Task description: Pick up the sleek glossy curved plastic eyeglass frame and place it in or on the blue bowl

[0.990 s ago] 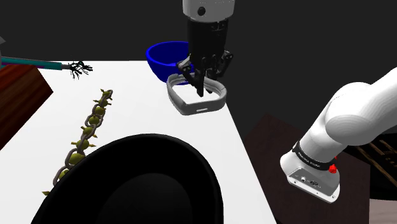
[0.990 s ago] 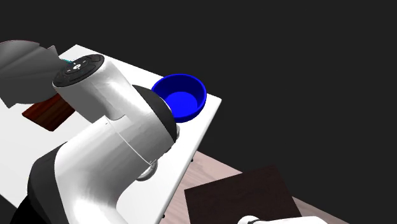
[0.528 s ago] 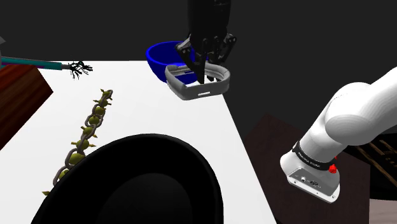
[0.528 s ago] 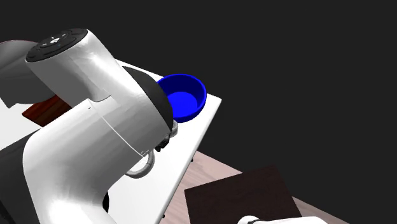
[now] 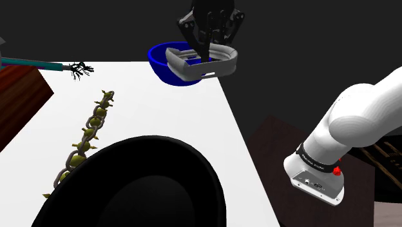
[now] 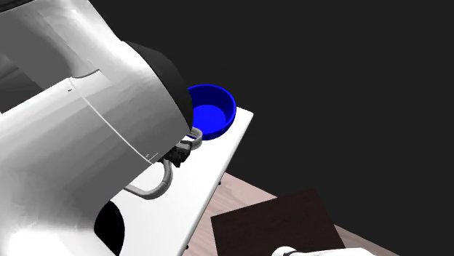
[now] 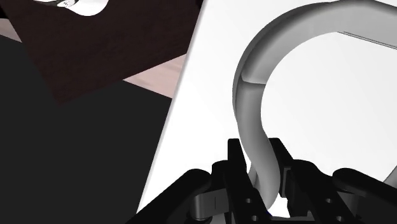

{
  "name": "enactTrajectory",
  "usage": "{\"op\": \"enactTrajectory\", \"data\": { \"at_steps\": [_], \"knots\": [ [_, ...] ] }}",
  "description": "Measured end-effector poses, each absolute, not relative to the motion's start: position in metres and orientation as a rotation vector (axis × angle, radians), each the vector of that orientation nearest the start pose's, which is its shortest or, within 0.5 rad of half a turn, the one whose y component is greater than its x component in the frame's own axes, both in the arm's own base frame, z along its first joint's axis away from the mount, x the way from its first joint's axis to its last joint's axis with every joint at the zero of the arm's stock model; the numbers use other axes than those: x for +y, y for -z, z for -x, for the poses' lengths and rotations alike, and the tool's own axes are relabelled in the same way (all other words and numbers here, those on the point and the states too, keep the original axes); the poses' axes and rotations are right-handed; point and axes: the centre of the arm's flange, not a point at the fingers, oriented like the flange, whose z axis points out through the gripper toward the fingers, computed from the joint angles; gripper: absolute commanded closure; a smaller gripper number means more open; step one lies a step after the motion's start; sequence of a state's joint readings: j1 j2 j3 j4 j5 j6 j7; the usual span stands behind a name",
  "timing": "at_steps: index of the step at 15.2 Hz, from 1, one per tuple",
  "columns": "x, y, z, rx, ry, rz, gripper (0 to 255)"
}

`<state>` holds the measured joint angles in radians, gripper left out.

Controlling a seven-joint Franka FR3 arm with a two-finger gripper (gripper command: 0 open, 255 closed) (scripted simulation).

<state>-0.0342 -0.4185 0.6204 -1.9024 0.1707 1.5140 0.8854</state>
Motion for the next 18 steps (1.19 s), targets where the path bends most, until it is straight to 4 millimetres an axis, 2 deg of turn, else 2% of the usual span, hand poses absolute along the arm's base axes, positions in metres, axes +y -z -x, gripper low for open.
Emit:
{"op": "enactTrajectory", "data": {
  "at_steps": [2,5,8,11,13,17,18],
  "knots": [
    [0.3,-0.629,-0.332,0.545,0.021,3.174,255],
    [0.284,-0.631,-0.359,0.545,0.021,3.173,255],
    [0.26,-0.628,-0.386,0.547,0.02,3.173,255],
    [0.236,-0.632,-0.425,0.546,0.021,3.173,255],
    [0.219,-0.624,-0.446,0.546,0.019,3.173,255],
    [0.194,-0.628,-0.494,0.545,0.02,3.173,255],
    [0.188,-0.625,-0.501,0.547,0.019,3.173,255]
  ]
}}
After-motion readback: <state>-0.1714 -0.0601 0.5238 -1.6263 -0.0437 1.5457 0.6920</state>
